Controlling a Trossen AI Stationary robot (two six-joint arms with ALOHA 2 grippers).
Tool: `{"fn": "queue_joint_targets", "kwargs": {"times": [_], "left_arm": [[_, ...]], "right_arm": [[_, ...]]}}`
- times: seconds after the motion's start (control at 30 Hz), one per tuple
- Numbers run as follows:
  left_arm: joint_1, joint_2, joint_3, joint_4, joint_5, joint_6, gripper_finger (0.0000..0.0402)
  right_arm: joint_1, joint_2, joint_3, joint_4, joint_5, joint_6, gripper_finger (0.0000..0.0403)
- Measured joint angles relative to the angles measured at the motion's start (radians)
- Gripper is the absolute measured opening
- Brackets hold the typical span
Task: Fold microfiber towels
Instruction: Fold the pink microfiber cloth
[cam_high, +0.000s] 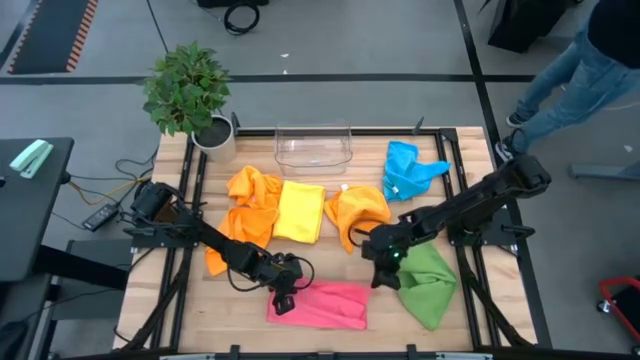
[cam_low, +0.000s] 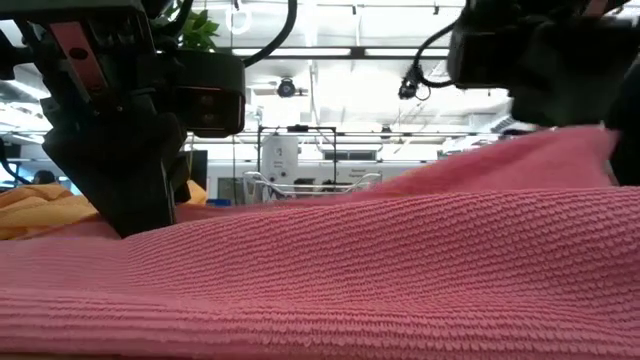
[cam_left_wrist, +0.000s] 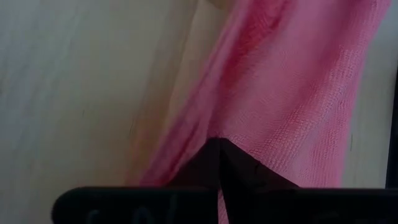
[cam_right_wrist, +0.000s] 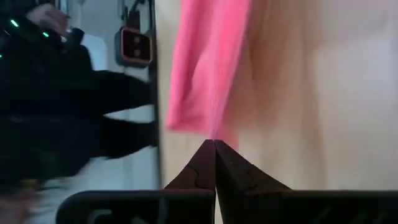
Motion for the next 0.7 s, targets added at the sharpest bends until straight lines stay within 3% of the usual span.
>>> {"fn": "queue_joint_targets", "kwargs": {"times": [0.1,0.17,0.4,0.6,0.7], "left_arm": [[0.0,0.0,0.0,0.001,0.0,0.0,0.0009],[0.0,0.0,0.0,0.003,-0.001,0.0,0.0006],[0.0,0.001,0.0,0.006,0.0,-0.001,0.002],[0.001,-0.015,-0.002,0.008,0.002,0.0,0.0006],[0.001,-0.024,-0.003,0.019,0.003,0.002,0.0019]], "right_arm": [[0.001,-0.034,0.0,-0.033,-0.062,0.105,0.0004],[0.0,-0.056,0.0,-0.034,-0.044,0.121,0.0004],[-0.006,-0.073,0.0,-0.027,0.187,0.117,0.0023],[0.145,0.034,0.001,0.098,0.417,0.135,0.0037],[0.226,0.074,0.001,0.155,0.539,0.196,0.0041]]}}
